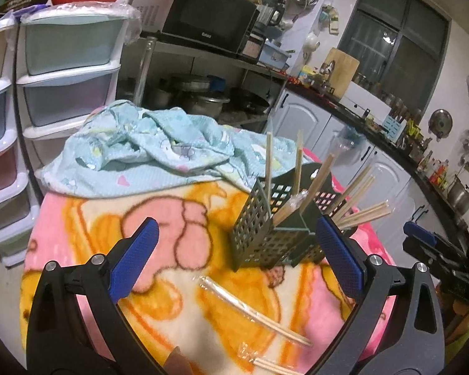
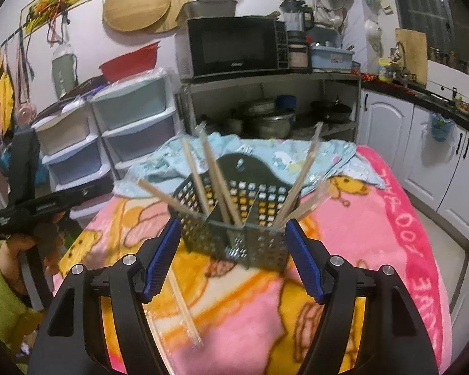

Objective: Organize utensils
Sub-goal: 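Withdraw both open tools from the caddy and lower toward the blanket, then move both open tools to the wrapped chopsticks beside the caddy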

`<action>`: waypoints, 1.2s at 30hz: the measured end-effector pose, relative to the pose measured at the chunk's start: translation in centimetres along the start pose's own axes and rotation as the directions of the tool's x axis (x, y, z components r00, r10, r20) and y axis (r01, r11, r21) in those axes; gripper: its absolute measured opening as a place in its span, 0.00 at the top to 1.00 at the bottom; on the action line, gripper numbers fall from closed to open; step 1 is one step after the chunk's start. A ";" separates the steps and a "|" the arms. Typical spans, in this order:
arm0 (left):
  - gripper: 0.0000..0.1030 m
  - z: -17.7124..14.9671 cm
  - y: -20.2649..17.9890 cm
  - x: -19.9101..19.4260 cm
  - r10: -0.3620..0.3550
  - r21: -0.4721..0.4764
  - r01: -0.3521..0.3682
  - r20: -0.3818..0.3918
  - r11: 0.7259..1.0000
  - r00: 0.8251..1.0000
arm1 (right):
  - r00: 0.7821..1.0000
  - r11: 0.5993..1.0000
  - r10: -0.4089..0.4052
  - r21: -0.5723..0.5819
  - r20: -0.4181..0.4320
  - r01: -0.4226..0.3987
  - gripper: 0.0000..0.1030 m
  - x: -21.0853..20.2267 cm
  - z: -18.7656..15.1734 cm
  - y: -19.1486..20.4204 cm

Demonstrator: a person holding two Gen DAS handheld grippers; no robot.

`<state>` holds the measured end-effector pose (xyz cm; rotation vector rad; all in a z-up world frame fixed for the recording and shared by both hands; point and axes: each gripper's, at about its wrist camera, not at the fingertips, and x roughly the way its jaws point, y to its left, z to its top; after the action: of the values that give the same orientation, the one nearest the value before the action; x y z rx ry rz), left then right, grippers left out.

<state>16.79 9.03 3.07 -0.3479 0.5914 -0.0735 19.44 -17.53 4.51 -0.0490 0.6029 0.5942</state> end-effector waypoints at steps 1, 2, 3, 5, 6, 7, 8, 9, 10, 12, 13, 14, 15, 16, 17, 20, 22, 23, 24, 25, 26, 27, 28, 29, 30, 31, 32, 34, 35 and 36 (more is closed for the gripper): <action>0.10 -0.2 0.1 0.1 0.002 0.001 -0.002 -0.005 1.000 1.000 | 1.000 1.000 0.005 -0.003 -0.009 -0.005 0.35 0.1 -0.3 0.2; 0.10 -0.4 0.1 0.3 0.003 0.002 -0.003 -0.011 1.000 1.000 | 1.000 1.000 0.009 -0.005 -0.016 -0.009 0.35 0.2 -0.6 0.4; 0.10 -0.5 0.2 0.4 0.004 0.002 -0.004 -0.016 1.000 1.000 | 1.000 1.000 0.017 -0.008 -0.026 -0.017 0.35 0.3 -0.9 0.7; 0.10 -0.8 0.3 0.7 0.006 0.001 -0.006 -0.028 1.000 1.000 | 0.999 1.000 0.028 -0.013 -0.042 -0.028 0.35 0.6 -1.4 1.1; 0.10 -1.0 0.4 0.9 0.007 -0.001 -0.007 -0.035 1.000 0.999 | 0.998 0.999 0.036 -0.018 -0.052 -0.037 0.35 0.8 -1.7 1.5; 0.10 -1.2 0.6 1.1 0.009 -0.002 -0.009 -0.043 1.000 0.999 | 0.997 0.999 0.043 -0.022 -0.061 -0.044 0.35 0.9 -1.9 1.8; 0.10 -1.5 0.7 1.2 0.011 -0.002 -0.011 -0.049 1.000 0.999 | 0.997 0.998 0.048 -0.025 -0.067 -0.050 0.35 1.0 -2.1 2.0; 0.10 -1.6 0.8 1.3 0.014 -0.002 -0.014 -0.054 1.000 0.998 | 0.996 0.998 0.054 -0.033 -0.076 -0.057 0.35 1.2 -2.3 2.3; 0.10 -1.8 0.9 1.5 0.015 -0.002 -0.015 -0.061 1.000 0.998 | 0.995 0.997 0.058 -0.036 -0.082 -0.061 0.35 1.3 -2.5 2.5; 0.10 -2.2 1.1 1.8 0.018 -0.004 -0.019 -0.074 1.000 0.997 | 0.993 0.996 0.072 -0.042 -0.097 -0.076 0.35 1.6 -3.0 3.1; 0.10 -2.4 1.3 1.9 0.020 -0.004 -0.021 -0.082 1.000 0.996 | 0.991 0.996 0.079 -0.044 -0.106 -0.084 0.35 1.8 -3.2 3.4; 0.10 -2.5 1.4 2.1 0.023 -0.002 -0.023 -0.089 1.000 0.996 | 0.990 0.995 0.086 -0.048 -0.115 -0.092 0.35 2.0 -3.4 3.7; 0.10 -2.7 1.5 2.3 0.026 0.000 -0.026 -0.097 1.000 0.995 | 0.989 0.994 0.089 -0.051 -0.119 -0.096 0.35 2.1 -3.5 4.0; 0.10 -2.9 1.6 2.5 0.028 0.002 -0.028 -0.106 1.000 0.994 | 0.988 0.993 0.094 -0.055 -0.125 -0.101 0.35 2.3 -3.7 4.2; 0.10 -3.1 1.7 2.7 0.029 0.002 -0.029 -0.116 1.000 0.993 | 0.986 0.992 0.100 -0.058 -0.132 -0.109 0.35 2.4 -3.9 4.5; 0.10 -3.6 2.0 3.2 0.037 0.008 -0.036 -0.140 0.999 0.989 | 0.981 0.989 0.114 -0.072 -0.155 -0.126 0.35 3.0 -4.5 5.4; 0.11 -3.9 2.2 3.5 0.039 0.008 -0.038 -0.154 0.999 0.987 | 0.979 0.988 0.120 -0.077 -0.166 -0.134 0.35 3.3 -4.8 5.8; 0.11 -4.0 2.2 3.6 0.041 0.009 -0.040 -0.159 0.999 0.986 | 0.978 0.987 0.124 -0.079 -0.171 -0.139 0.35 3.4 -4.9 6.0; 0.11 -4.1 2.3 3.9 0.046 0.009 -0.046 -0.167 0.999 0.985 | 0.976 0.986 0.127 -0.082 -0.178 -0.144 0.35 3.6 -5.1 6.2; 0.11 -4.3 2.5 4.0 0.049 0.009 -0.049 -0.172 0.999 0.984 | 0.974 0.986 0.130 -0.084 -0.186 -0.147 0.35 3.8 -5.3 6.4; 0.11 -4.4 2.5 4.2 0.051 0.009 -0.050 -0.177 0.999 0.983 | 0.972 0.985 0.133 -0.086 -0.192 -0.151 0.35 4.0 -5.5 6.5; 0.11 -4.5 2.7 4.4 0.057 0.010 -0.056 -0.185 0.998 0.981 | 0.970 0.984 0.136 -0.089 -0.200 -0.157 0.35 4.2 -5.7 6.8; 0.11 -4.7 2.8 4.6 0.061 0.010 -0.060 -0.191 0.998 0.980 | 0.968 0.983 0.138 -0.093 -0.208 -0.160 0.35 4.5 -5.9 7.0; 0.11 -4.8 3.0 4.8 0.064 0.009 -0.064 -0.199 0.998 0.978 | 0.966 0.982 0.141 -0.097 -0.218 -0.165 0.35 4.7 -6.2 7.2; 0.11 -4.9 3.2 5.0 0.067 0.007 -0.067 -0.204 0.998 0.977 | 0.964 0.981 0.143 -0.099 -0.224 -0.169 0.35 4.9 -6.3 7.4; 0.11 -4.9 3.3 5.1 0.069 0.006 -0.070 -0.209 0.998 0.976 | 0.961 0.979 0.146 -0.103 -0.235 -0.174 0.35 5.2 -6.6 7.6; 0.11 -5.0 3.5 5.3 0.072 0.004 -0.072 -0.215 0.997 0.974 | 0.958 0.978 0.148 -0.107 -0.246 -0.179 0.35 5.5 -6.9 7.8; 0.14 -5.2 3.9 5.7 0.078 0.001 -0.080 -0.225 0.997 0.971 | 0.952 0.976 0.154 -0.111 -0.264 -0.189 0.35 6.0 -7.3 8.2; 0.15 -5.3 4.0 5.8 0.080 0.000 -0.082 -0.228 0.997 0.970 | 0.949 0.974 0.157 -0.115 -0.273 -0.194 0.35 6.2 -7.6 8.4; 0.17 -5.4 4.1 5.9 0.082 -0.001 -0.084 -0.232 0.996 0.969 | 0.945 0.973 0.158 -0.120 -0.285 -0.199 0.35 6.6 -7.9 8.7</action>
<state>18.57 10.34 -5.64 -0.3273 0.8371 -0.0303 15.03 -8.62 -4.53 -0.2205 0.8379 0.8161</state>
